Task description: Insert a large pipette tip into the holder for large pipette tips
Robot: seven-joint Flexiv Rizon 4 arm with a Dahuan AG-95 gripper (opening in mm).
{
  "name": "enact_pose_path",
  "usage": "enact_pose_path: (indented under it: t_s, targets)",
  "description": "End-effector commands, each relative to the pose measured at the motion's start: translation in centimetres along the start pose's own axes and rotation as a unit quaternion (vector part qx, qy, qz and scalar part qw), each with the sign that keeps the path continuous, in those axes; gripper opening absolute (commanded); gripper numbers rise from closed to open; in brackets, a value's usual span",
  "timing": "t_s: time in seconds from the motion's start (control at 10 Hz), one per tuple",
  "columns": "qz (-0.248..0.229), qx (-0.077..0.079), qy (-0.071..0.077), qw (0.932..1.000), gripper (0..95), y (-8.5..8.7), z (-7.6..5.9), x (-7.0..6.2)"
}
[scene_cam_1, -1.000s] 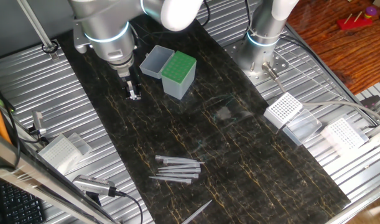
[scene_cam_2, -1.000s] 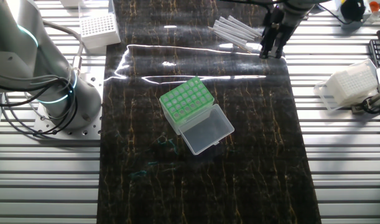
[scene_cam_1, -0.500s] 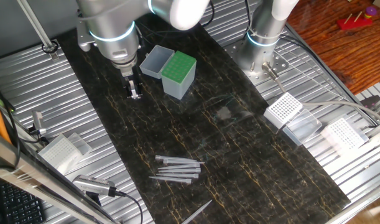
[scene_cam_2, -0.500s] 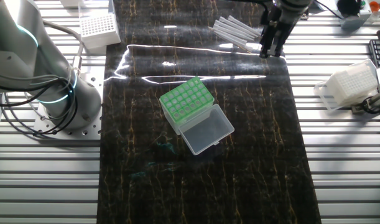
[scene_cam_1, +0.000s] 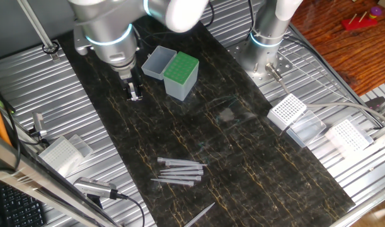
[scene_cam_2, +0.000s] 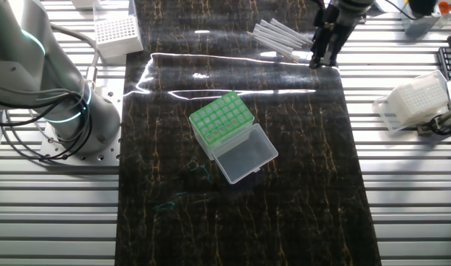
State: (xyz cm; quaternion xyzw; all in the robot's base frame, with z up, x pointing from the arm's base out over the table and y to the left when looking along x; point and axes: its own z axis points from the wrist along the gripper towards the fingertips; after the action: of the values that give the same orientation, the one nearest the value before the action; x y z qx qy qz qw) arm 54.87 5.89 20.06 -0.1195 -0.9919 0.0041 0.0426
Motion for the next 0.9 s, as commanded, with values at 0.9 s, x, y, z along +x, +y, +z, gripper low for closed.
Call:
enact_pose_path:
  t_s: [0.9]
  targets:
    - [0.008, -0.008, 0.029, 0.9995, 0.0, -0.06, -0.38, 0.11]
